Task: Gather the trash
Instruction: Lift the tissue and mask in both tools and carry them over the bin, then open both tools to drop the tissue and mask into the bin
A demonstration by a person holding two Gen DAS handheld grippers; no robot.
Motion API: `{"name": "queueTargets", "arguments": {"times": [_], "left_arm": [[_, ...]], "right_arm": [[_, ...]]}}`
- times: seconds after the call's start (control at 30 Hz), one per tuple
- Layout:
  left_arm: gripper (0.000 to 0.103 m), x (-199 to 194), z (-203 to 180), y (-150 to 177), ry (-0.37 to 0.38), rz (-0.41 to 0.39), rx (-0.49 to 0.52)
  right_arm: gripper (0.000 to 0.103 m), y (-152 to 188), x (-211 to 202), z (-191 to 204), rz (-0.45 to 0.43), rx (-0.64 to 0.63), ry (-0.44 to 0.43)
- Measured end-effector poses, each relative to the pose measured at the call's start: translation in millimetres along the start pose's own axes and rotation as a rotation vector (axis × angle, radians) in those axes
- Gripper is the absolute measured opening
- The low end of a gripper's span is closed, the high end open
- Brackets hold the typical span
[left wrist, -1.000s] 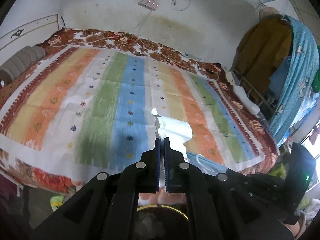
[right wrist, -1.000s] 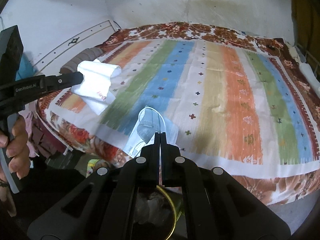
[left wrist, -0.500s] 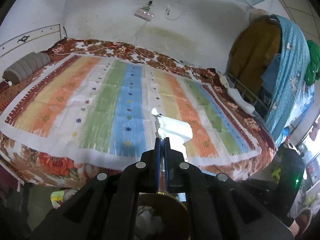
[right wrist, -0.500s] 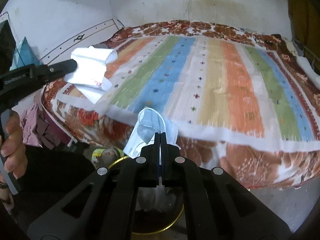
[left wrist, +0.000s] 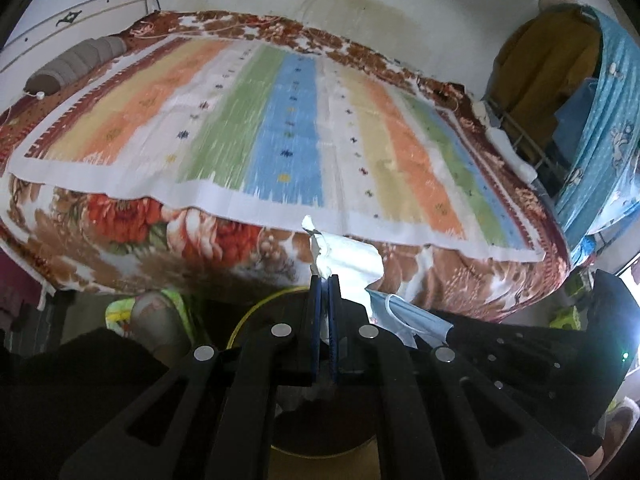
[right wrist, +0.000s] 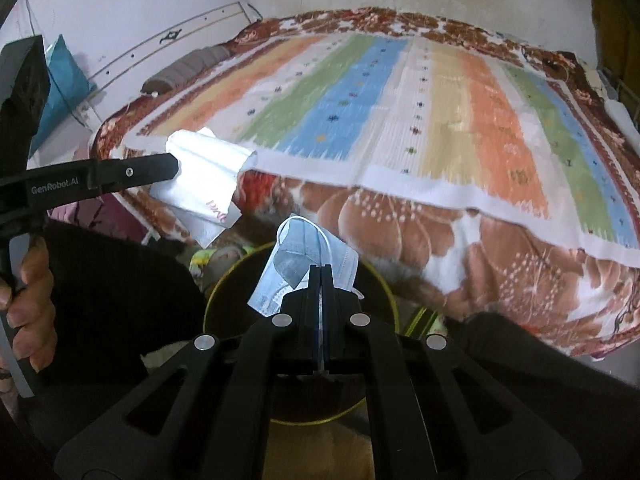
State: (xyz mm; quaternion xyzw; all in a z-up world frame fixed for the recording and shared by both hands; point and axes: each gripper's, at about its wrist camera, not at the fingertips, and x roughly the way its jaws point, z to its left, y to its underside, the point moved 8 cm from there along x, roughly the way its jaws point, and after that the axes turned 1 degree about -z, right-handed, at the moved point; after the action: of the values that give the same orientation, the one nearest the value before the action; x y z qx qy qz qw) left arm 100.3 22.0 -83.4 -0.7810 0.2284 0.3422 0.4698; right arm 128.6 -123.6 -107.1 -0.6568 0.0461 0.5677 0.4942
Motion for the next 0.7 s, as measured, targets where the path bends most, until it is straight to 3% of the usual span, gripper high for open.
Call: {"name": "queueTargets", "arguments": {"times": [0.37,0.43,0.47,0.5,0.7], "left_arm": [[0.005,33.0,3.4,33.3,-0.060,0.139,-0.005],[0.026,36.9,4.8,35.1,-0.052,0.155,-0.023],[0.039,39.5,3.3,36.0,-0.039,0.167,-0.029],[0.041,41.1,2.3,36.8,-0.031,0.175,-0.032],[0.050,35.1,-1.8,34.9,-0.020,0.155,-0.021]], "right_arm": [[0.001,20.1,30.3,-1.3,0.114,0.039,0.014],[0.010,21.3,31.9,-4.5,0.121,0.050,0.023],[0.024,22.4,33.0,-6.2,0.126,0.057,0.023],[0.040,23.0,33.8,-7.3,0.131,0.064,0.024],[0.043,21.1,29.9,-7.7,0.117,0.066,0.013]]}}
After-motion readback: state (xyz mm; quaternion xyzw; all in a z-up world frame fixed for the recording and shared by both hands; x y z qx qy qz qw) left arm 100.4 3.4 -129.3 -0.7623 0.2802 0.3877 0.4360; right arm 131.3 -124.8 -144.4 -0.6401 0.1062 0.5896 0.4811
